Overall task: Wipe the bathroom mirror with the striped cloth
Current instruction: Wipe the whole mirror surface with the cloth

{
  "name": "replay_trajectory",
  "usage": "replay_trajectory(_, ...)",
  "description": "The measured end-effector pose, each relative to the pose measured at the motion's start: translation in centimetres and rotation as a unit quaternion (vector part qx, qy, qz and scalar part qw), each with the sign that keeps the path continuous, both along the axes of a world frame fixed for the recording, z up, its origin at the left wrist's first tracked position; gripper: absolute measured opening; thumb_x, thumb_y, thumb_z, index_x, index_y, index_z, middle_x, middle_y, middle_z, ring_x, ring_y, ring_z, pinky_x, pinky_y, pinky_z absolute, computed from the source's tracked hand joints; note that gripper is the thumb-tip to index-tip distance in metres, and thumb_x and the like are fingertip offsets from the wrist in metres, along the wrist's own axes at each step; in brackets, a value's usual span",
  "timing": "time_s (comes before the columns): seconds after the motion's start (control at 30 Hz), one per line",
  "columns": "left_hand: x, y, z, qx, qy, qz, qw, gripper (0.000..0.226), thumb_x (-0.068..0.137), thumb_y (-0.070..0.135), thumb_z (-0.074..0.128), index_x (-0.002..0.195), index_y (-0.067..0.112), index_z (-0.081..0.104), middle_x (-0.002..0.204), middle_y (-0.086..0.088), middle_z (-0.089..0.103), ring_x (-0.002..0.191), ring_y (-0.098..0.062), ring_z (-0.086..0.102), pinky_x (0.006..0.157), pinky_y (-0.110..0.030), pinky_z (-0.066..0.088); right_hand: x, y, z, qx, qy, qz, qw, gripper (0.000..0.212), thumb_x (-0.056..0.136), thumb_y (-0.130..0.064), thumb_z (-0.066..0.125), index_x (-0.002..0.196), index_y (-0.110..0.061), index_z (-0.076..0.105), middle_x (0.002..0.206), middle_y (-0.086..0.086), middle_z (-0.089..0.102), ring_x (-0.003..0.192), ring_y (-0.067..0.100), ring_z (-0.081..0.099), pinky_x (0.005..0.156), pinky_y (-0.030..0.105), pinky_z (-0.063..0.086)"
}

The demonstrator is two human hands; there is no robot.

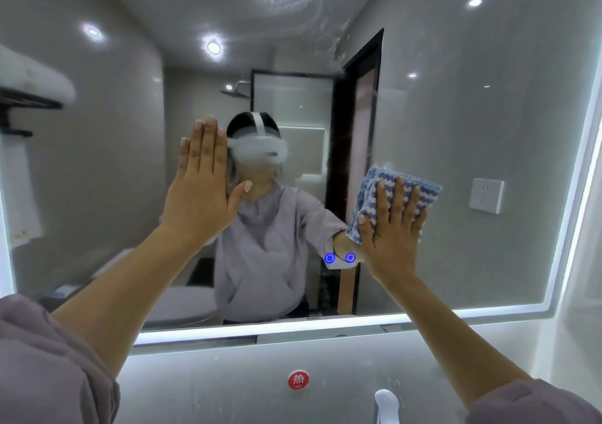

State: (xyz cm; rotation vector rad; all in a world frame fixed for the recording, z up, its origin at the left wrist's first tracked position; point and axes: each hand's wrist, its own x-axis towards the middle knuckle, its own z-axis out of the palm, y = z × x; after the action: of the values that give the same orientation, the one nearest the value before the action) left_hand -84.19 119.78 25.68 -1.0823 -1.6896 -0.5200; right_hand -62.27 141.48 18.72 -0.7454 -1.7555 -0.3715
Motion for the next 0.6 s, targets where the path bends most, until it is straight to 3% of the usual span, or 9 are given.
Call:
replay_trajectory(0.13, 0.0, 0.0, 0.0, -0.003, -0.007, -0.003, 1.0, 0.084, 0.094, 0.055, 0.02, 0.148, -0.001, -0.011, 0.158, -0.019, -0.016, 0.146, -0.03, -0.015, 0.121, -0.045, -0.003, -3.0, -2.9, -0.4, 0.034, -0.041, 0.022, 0.998, 0.063, 0.1, -0.051, 0.013, 0.153, -0.017, 0.008, 0.159, 0.016, 0.009, 0.146, 0.038, 0.001, 0.116, 0.06, 0.005)
replay_trajectory(0.23, -0.2, 0.0, 0.0, -0.004, -0.007, -0.01, 1.0, 0.084, 0.094, 0.055, 0.022, 0.149, 0.0, -0.011, 0.158, -0.019, -0.016, 0.146, -0.029, -0.016, 0.121, -0.044, -0.004, -6.2, -5.6, -0.3, 0.057, -0.061, 0.031, 0.996, 0.066, 0.098, -0.053, 0.022, 0.152, -0.025, -0.005, 0.161, 0.008, -0.006, 0.147, 0.036, -0.003, 0.116, 0.06, 0.004)
replay_trajectory(0.33, -0.5, 0.1, 0.0, -0.005, -0.009, -0.018, 1.0, 0.085, 0.095, 0.054, 0.027, 0.148, 0.002, -0.014, 0.158, -0.017, -0.019, 0.146, -0.027, -0.018, 0.121, -0.044, -0.004, -9.0, -8.3, 0.0, 0.082, -0.079, 0.05, 0.992, 0.064, 0.097, -0.051, 0.03, 0.151, -0.029, 0.004, 0.159, 0.005, -0.002, 0.147, 0.033, -0.002, 0.117, 0.058, 0.001)
replay_trajectory(0.43, -0.7, 0.1, -0.1, -0.001, -0.014, -0.027, 1.0, 0.087, 0.096, 0.053, 0.032, 0.148, 0.003, -0.015, 0.157, -0.014, -0.02, 0.146, -0.025, -0.019, 0.121, -0.043, -0.003, -10.3, -9.6, 0.0, 0.097, -0.1, 0.061, 0.988, 0.059, 0.099, -0.05, 0.026, 0.151, -0.03, 0.01, 0.159, 0.003, 0.002, 0.148, 0.027, -0.006, 0.118, 0.051, -0.008)
replay_trajectory(0.6, -0.7, 0.0, 0.0, -0.002, -0.005, -0.021, 1.0, 0.085, 0.095, 0.057, 0.024, 0.148, 0.003, -0.014, 0.157, -0.015, -0.02, 0.146, -0.025, -0.019, 0.12, -0.038, -0.009, -9.6, -9.1, 0.2, 0.107, -0.107, 0.059, 0.987, 0.056, 0.098, -0.051, 0.025, 0.15, -0.032, 0.014, 0.159, -0.001, 0.003, 0.148, 0.026, 0.0, 0.119, 0.046, -0.007)
